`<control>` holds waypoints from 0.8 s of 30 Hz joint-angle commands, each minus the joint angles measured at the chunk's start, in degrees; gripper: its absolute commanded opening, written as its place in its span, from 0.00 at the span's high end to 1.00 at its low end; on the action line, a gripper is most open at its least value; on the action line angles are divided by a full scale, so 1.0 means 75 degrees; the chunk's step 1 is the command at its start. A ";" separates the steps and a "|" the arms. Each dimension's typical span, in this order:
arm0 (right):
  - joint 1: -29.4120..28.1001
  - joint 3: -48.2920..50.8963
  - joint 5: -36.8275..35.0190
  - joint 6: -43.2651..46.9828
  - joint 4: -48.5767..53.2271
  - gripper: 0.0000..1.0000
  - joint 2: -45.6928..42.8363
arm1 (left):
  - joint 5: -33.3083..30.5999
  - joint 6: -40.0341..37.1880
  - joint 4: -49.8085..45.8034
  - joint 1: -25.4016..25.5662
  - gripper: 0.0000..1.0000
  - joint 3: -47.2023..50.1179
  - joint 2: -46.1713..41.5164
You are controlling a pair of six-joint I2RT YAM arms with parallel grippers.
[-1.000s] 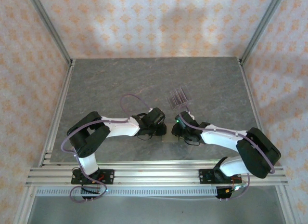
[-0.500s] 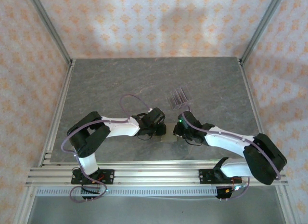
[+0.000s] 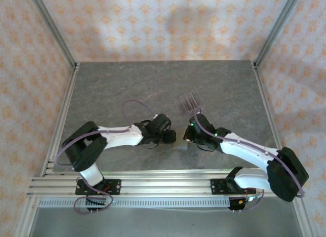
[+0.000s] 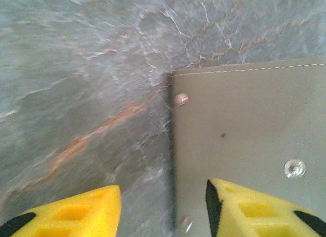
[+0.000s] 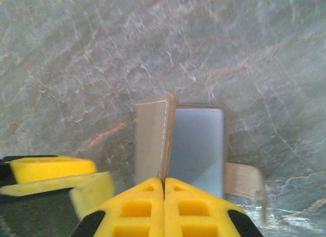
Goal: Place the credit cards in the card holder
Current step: Open the card holder at the center of the table.
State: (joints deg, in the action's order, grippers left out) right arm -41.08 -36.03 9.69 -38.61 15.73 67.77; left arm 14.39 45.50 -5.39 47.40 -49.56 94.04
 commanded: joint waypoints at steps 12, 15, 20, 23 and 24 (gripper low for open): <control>-0.1315 -0.2882 -0.1969 0.1036 0.2720 1.00 0.2205 | -0.0252 -0.0242 -0.1730 -0.1128 0.50 0.1101 -0.2149; -0.1614 -0.3331 -0.2183 0.0968 0.2776 1.00 0.2806 | -0.0368 -0.0173 -0.1953 -0.1322 0.50 0.1326 -0.2492; -0.2063 -0.4104 -0.2510 0.0854 0.3034 1.00 0.3606 | -0.0525 -0.0125 -0.2144 -0.1495 0.49 0.1622 -0.2800; -0.2151 -0.4228 -0.2210 0.0807 0.2779 1.00 0.3748 | -0.0455 -0.0103 -0.2095 -0.1559 0.49 0.1741 -0.2800; -0.2152 -0.4230 -0.2074 0.0789 0.2643 1.00 0.3779 | -0.0443 -0.0101 -0.2077 -0.1562 0.49 0.1772 -0.2811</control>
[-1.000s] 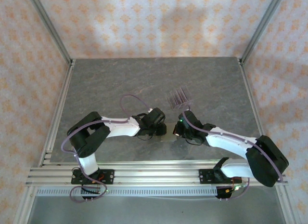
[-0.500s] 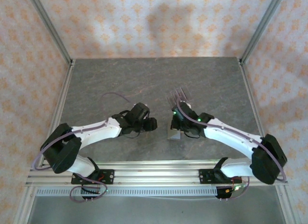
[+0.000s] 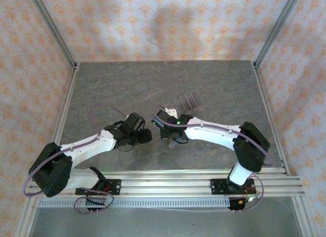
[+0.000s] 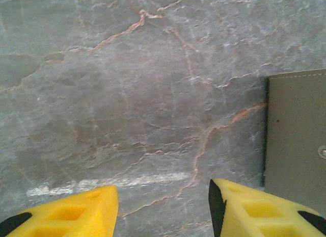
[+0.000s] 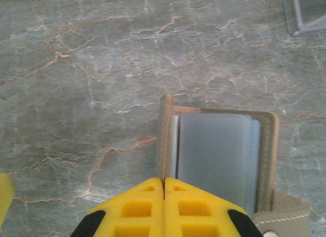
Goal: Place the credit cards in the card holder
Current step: Open the card holder at the center of the table.
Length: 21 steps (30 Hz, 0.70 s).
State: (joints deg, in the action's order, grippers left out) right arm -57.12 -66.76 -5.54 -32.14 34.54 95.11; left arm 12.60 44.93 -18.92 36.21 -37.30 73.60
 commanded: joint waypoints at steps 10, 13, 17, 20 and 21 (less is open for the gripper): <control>0.0165 0.0560 0.1560 -0.0296 -0.1540 0.70 0.0107 | -0.0215 -0.0025 -0.0232 -0.0140 0.49 0.0285 -0.0217; 0.0306 0.0946 0.1981 -0.0383 -0.2112 0.64 0.0069 | -0.0203 -0.0014 -0.0229 -0.0152 0.49 0.0297 -0.0260; 0.0456 0.1364 0.2445 -0.0481 -0.2767 0.52 0.0016 | -0.0224 -0.0048 -0.0299 -0.0163 0.49 0.0256 -0.0296; 0.0644 0.1712 0.2801 -0.0647 -0.3273 0.47 0.0022 | -0.0215 -0.0084 -0.0355 -0.0187 0.48 0.0204 -0.0330; 0.0737 0.1893 0.2986 -0.0751 -0.3568 0.46 0.0022 | -0.0197 -0.0106 -0.0371 -0.0197 0.49 0.0175 -0.0338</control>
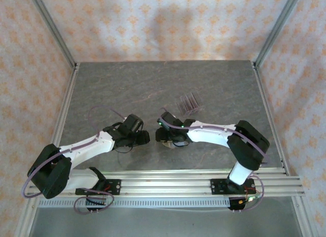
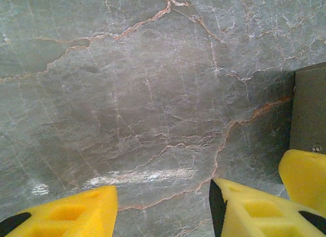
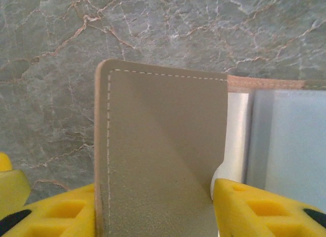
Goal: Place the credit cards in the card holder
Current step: Open the card holder at the center of the table.
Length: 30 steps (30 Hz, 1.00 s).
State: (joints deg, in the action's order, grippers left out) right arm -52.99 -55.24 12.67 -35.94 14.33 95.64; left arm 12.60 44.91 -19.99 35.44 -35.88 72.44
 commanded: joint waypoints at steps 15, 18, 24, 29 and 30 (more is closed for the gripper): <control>0.0695 0.1519 0.1806 -0.0849 -0.2926 0.23 0.0258 | 0.0420 -0.0403 -0.0208 -0.0256 0.48 -0.0709 0.0184; 0.0873 0.1783 0.2018 -0.1184 -0.3426 0.22 0.0349 | 0.0815 -0.0468 0.0097 -0.0251 0.58 -0.0840 0.0299; 0.1211 0.2116 0.2107 -0.1723 -0.3826 0.28 0.0433 | 0.1251 -0.0221 0.0738 -0.0111 0.86 -0.0869 0.0748; 0.1229 0.2184 0.2108 -0.1833 -0.3831 0.31 0.0412 | 0.1355 0.0048 0.1406 0.0229 0.92 -0.0919 0.1419; 0.1236 0.2209 0.2082 -0.1860 -0.3821 0.32 0.0386 | 0.1367 0.0118 0.1587 0.0265 0.92 -0.0920 0.1579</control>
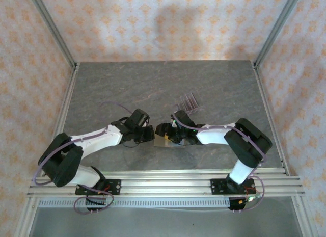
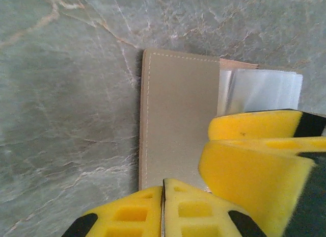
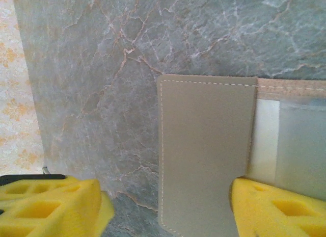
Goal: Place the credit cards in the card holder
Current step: Open the card holder at the center of the table.
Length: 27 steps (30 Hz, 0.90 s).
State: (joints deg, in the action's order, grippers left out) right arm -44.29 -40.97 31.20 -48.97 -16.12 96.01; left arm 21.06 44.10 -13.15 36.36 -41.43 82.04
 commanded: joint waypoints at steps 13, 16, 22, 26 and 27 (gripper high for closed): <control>0.0093 0.0043 -0.0771 0.0440 0.1444 0.32 -0.0363 | -0.0365 0.0542 0.1765 0.0461 0.96 0.0130 0.1483; 0.0093 -0.0305 -0.1042 0.0919 0.2342 0.31 -0.0690 | -0.0880 0.0551 0.1604 0.0695 0.98 0.0276 0.1515; 0.0094 -0.1021 -0.1990 0.2016 0.4257 0.30 -0.1297 | -0.1370 0.0782 0.1690 0.1100 0.98 0.0736 0.1365; 0.0094 -0.1437 -0.2608 0.2534 0.5133 0.44 -0.1187 | -0.1595 0.0892 0.1639 0.1284 0.98 0.0778 0.1272; 0.0093 -0.1468 -0.2702 0.2588 0.5189 0.47 -0.1157 | -0.1659 0.0899 0.1614 0.1335 0.98 0.0767 0.1255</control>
State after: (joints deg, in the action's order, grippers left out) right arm -43.66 -50.28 16.75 -34.24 14.37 87.64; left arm 10.24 49.69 3.92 44.62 -37.89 90.83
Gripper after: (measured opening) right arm 0.546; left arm 0.042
